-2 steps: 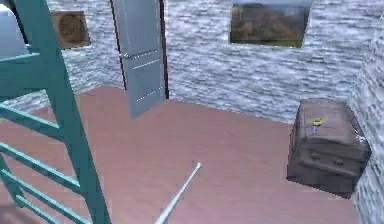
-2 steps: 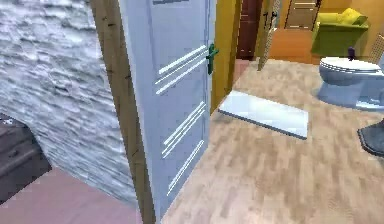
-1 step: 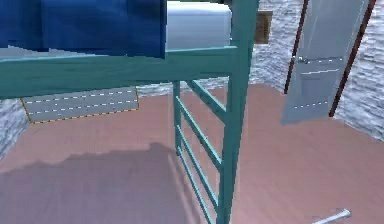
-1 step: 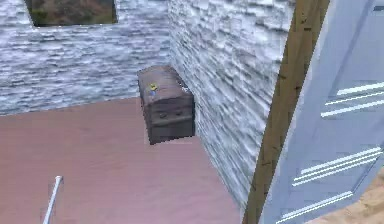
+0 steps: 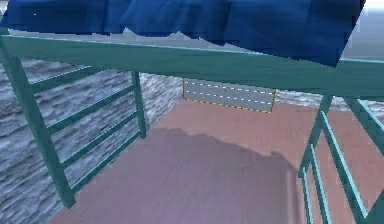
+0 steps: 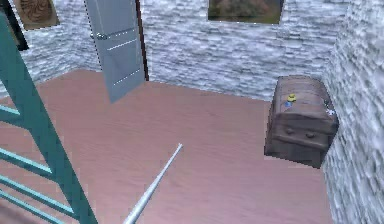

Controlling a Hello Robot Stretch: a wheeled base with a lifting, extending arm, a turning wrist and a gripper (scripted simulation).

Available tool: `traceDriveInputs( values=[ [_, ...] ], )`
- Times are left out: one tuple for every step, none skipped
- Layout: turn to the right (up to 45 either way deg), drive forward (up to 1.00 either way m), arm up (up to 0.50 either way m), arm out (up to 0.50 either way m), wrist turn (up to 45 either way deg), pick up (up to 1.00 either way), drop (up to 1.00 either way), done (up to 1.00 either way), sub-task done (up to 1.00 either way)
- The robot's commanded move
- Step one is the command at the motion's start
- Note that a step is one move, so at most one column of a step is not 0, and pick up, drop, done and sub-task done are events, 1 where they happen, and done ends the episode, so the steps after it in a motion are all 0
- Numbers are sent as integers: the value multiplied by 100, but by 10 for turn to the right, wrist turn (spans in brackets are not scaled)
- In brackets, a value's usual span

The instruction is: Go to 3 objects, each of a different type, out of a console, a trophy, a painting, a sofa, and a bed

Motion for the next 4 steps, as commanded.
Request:
traceDriveInputs(
  values=[
    [0, 0, 0, 0, 0, 0, 0, 0, 100],
    [-450, 0, 0, 0, 0, 0, 0, 0, 0],
    [-450, 0, 0, 0, 0, 0, 0, 0, 0],
    [-360, 0, 0, 0, 0, 0, 0, 0, 0]
  ],
)
